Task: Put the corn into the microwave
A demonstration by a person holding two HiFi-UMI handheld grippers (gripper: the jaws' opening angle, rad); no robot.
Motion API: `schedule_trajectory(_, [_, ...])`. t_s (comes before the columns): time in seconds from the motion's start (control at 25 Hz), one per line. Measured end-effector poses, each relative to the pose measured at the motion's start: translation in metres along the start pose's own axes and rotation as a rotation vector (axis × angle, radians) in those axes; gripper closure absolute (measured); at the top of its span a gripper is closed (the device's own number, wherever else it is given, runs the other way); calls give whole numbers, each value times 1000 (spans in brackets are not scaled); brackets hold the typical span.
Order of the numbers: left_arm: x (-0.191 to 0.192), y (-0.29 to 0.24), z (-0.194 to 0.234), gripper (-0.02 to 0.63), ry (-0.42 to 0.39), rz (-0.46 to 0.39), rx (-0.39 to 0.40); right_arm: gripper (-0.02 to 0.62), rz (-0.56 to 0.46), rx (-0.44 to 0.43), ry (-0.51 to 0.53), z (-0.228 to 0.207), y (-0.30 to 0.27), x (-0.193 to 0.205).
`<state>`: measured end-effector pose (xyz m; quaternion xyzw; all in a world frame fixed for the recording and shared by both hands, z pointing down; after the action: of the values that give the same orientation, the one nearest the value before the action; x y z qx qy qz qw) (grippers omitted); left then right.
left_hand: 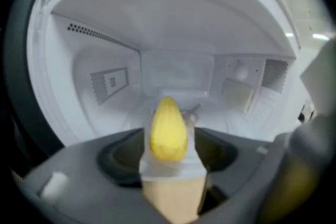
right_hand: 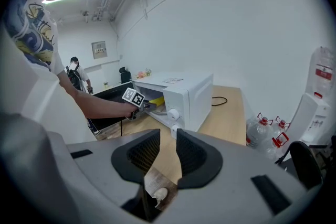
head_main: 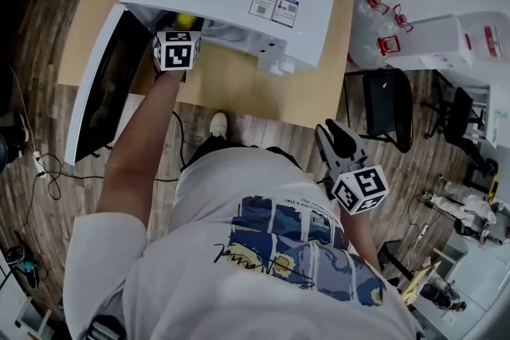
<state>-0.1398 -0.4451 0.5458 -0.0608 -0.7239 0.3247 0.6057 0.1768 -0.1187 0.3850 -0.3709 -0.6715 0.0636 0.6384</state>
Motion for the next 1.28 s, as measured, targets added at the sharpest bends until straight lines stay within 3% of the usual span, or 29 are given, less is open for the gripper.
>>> schedule_trajectory(0.36, [17, 66, -23, 327, 61, -16, -31, 544, -53, -66, 33, -6, 32, 17])
schedule_trajectory(0.56, [34, 115, -51, 390, 95, -32, -29, 565, -70, -121, 43, -11, 55, 35])
schedule_trajectory(0.72, [53, 157, -78, 498, 106, -18, -10, 575, -77, -174, 57, -10, 69, 54])
schedule_trajectory(0.88, [73, 203, -106, 592, 120, -10, 29, 581, -88, -229, 69, -5, 84, 70])
schedule_trajectory(1.28, [108, 308, -179, 598, 261, -17, 247, 584, -100, -322, 103, 14, 118, 119])
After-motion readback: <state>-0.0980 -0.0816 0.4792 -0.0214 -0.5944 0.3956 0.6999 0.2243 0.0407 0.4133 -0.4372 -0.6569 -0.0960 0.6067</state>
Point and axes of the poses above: the fingertips, and each gripper's own axes: y backward along the fingers, z to its left, x out of its underside, the point moved 10 cm from there along y, backward along the fingers, and after that the axes turned 6 degrees about -x, right-handed, at the moved point
